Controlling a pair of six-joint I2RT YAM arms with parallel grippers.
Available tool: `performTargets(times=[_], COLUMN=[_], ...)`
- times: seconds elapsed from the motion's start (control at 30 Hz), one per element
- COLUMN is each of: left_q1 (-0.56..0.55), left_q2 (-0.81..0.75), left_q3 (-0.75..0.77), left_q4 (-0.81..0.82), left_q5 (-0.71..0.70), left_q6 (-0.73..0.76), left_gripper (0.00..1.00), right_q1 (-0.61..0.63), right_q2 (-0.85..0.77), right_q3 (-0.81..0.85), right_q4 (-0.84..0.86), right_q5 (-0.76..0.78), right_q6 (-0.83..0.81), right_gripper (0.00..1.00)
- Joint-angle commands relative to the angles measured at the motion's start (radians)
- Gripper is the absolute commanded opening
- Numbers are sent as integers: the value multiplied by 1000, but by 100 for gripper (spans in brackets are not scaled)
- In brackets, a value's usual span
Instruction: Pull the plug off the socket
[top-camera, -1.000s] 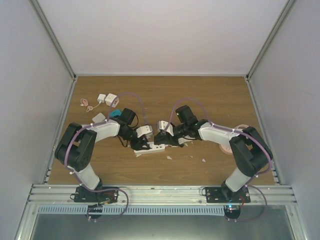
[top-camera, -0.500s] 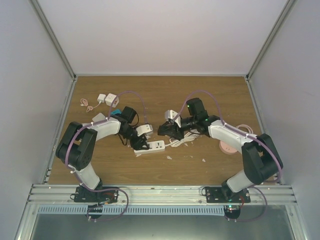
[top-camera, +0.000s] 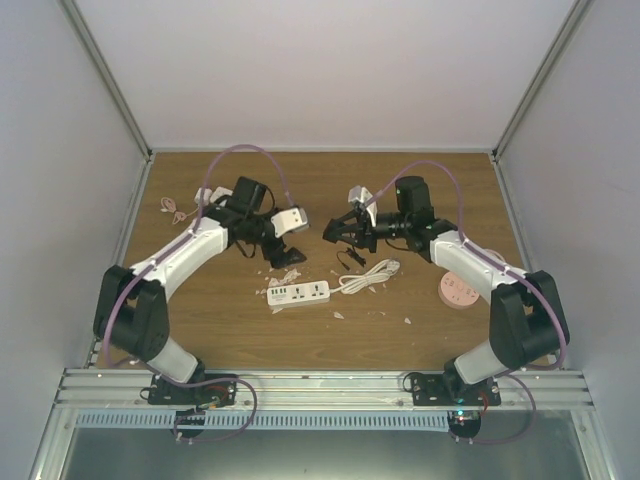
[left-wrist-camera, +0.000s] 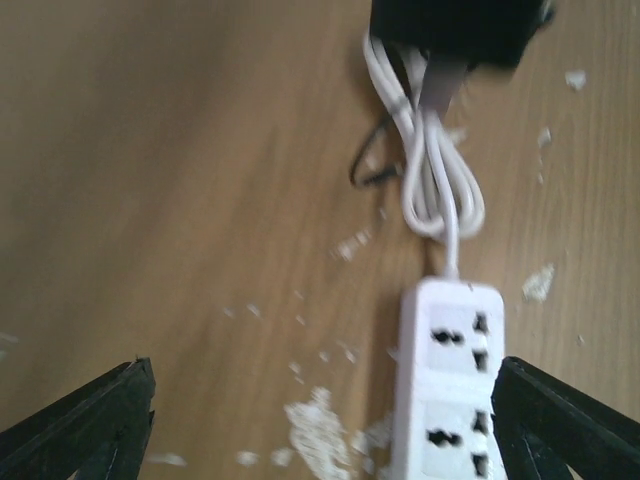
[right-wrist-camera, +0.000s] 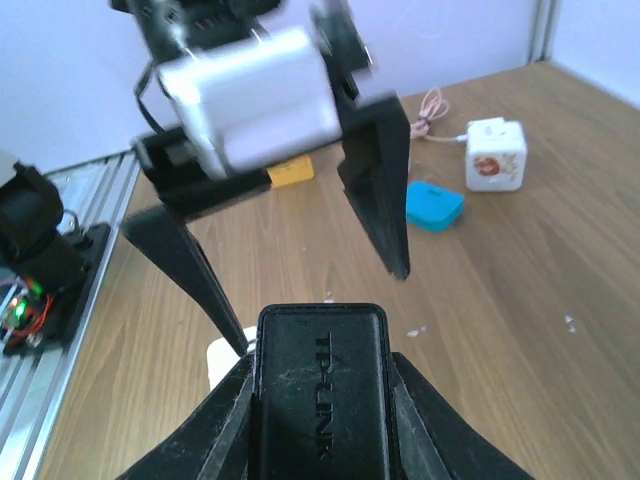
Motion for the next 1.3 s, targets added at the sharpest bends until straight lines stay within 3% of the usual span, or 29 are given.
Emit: performTargets(times=[0.0,0.37,0.7,1.0,1.13,1.27], left_q1=[6,-7,-107,-205,-222,-235], left_q2=[-91,-116,-128,-84,-80,-66], left_q3=[108,175,156,194,190,190], left_q4=[61,277,368,415,441,461], left_q5=[-17,-11,-205,-376,-399,-441], left_q6=[-18,-172,-156,-119,-115,-102], left_gripper=[93,89,83,75,68,53], right_q1=[-19,-23,-25,-21,-18,-9], right_q2=[1,29,61,59,63,70], right_q3=[63,66,51,-8,-28,-57], right_q4=[153,456,574,686,717,782], right_q5=[4,105,164,142,136,120], right_q6=[197,610,851,949,969,1007], right_gripper=[8,11,13,15,16,17])
